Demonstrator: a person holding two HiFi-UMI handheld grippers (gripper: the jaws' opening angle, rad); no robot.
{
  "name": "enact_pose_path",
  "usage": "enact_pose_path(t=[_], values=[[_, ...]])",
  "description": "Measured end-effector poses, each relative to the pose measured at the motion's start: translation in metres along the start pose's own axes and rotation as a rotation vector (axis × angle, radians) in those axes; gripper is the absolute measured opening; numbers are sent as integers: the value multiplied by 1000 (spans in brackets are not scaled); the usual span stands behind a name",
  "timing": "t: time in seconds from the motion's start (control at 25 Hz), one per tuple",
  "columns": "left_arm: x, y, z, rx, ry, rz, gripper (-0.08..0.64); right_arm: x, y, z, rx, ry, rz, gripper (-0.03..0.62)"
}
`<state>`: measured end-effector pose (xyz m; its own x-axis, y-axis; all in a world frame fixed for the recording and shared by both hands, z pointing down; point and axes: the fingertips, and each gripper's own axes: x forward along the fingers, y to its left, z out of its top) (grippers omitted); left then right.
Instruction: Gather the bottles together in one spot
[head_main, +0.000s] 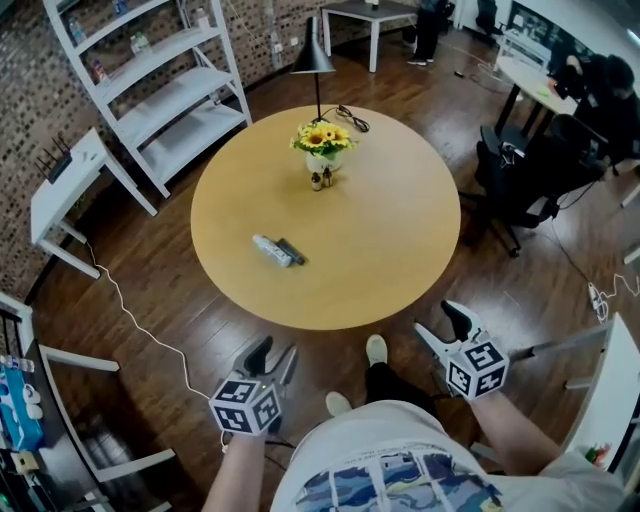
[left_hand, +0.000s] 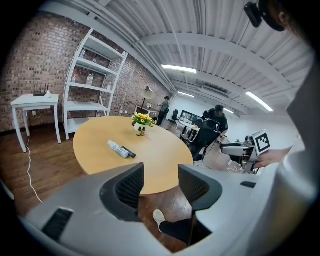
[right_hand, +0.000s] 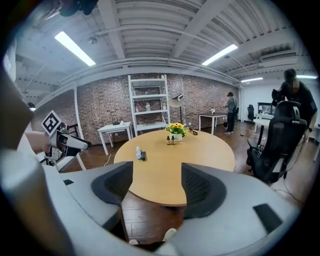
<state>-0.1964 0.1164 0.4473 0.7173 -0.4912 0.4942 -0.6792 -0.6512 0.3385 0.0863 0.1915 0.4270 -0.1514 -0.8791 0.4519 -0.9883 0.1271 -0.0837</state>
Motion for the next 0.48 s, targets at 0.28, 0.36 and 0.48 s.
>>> enact_pose_path(t=[0.28,0.36,0.48], values=[[-15,-10,-16,6,24,16,187,-5,21,2,-60,-6,23,324],[-16,-14,-19,12,35,19,187,-5,24,5,-63,-9,30,324],[-17,-17,-22,10,40,24,187,-5,26,4,-65,-4,40,324]])
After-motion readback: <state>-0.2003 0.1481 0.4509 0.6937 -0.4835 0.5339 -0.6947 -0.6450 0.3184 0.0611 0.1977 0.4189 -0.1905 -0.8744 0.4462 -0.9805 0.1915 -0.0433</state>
